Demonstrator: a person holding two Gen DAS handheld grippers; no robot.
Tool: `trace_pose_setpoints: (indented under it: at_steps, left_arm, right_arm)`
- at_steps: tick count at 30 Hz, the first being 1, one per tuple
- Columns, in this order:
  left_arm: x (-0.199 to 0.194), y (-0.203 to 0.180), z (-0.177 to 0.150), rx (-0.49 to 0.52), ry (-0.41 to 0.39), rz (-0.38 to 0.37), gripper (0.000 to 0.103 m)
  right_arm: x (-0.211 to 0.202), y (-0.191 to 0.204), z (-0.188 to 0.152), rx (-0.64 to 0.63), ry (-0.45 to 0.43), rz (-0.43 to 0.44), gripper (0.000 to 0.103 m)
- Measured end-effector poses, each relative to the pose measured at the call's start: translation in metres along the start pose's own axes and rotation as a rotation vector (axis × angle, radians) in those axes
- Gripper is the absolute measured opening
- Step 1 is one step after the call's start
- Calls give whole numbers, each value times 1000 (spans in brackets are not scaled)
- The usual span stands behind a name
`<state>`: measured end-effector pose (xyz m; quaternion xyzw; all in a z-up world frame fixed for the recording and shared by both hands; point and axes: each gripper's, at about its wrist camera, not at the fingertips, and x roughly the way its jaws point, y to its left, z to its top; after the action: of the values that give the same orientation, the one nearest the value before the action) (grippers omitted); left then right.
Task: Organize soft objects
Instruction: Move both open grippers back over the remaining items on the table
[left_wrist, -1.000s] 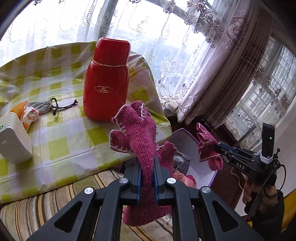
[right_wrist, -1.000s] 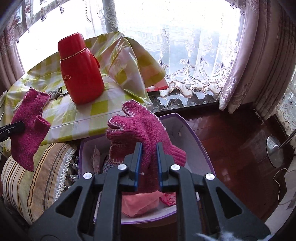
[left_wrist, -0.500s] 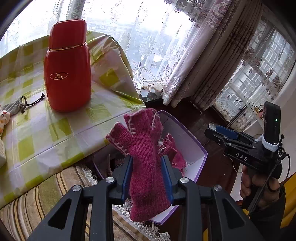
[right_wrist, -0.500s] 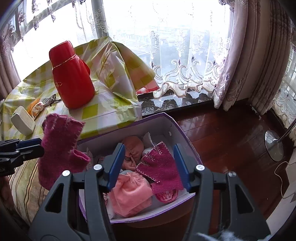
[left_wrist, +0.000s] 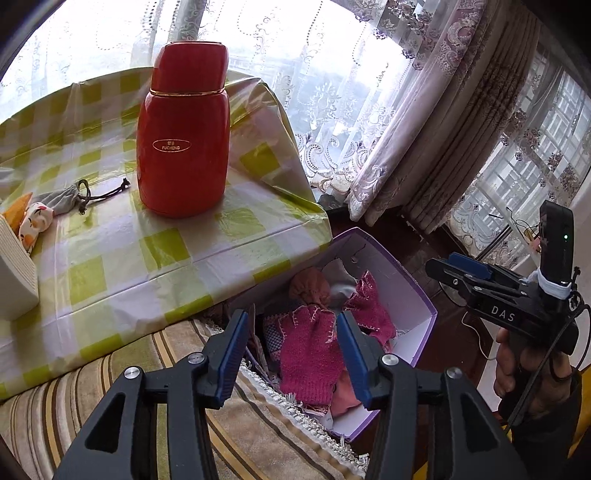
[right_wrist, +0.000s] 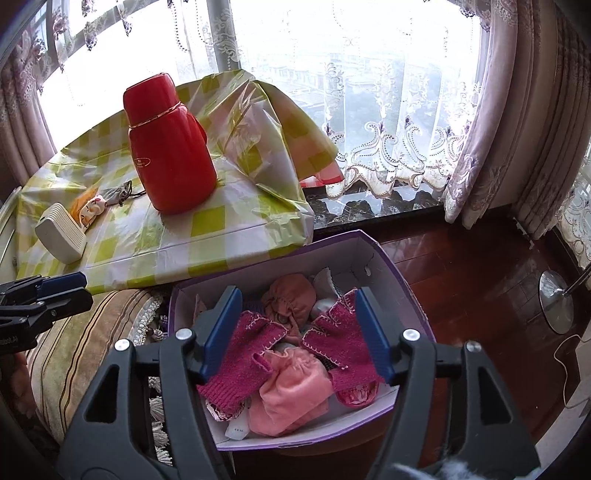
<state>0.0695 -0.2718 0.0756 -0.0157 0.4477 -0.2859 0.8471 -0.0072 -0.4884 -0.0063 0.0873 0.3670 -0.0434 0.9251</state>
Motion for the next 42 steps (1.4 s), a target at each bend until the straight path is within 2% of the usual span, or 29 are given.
trace_pose_setpoints:
  at_steps: [8, 13, 18, 29, 35, 42]
  left_arm:
    - [-39, 40, -12, -39, -72, 66, 51]
    - [-69, 82, -21, -128, -107, 152, 51]
    - [-99, 129, -36, -224, -130, 243, 51]
    - [-140, 228, -56, -387, -165, 414, 50]
    - [-148, 276, -56, -467, -181, 445, 50]
    - [-135, 318, -47, -512, -159, 422, 50]
  right_arm:
    - [11, 53, 6, -76, 27, 69, 69]
    - [19, 94, 9, -141, 28, 115, 69]
    - [20, 128, 16, -174, -9, 172, 70]
    - [30, 188, 30, -291, -44, 174, 86]
    - [35, 215, 43, -338, -79, 171, 94]
    - [55, 243, 55, -388, -51, 167, 94]
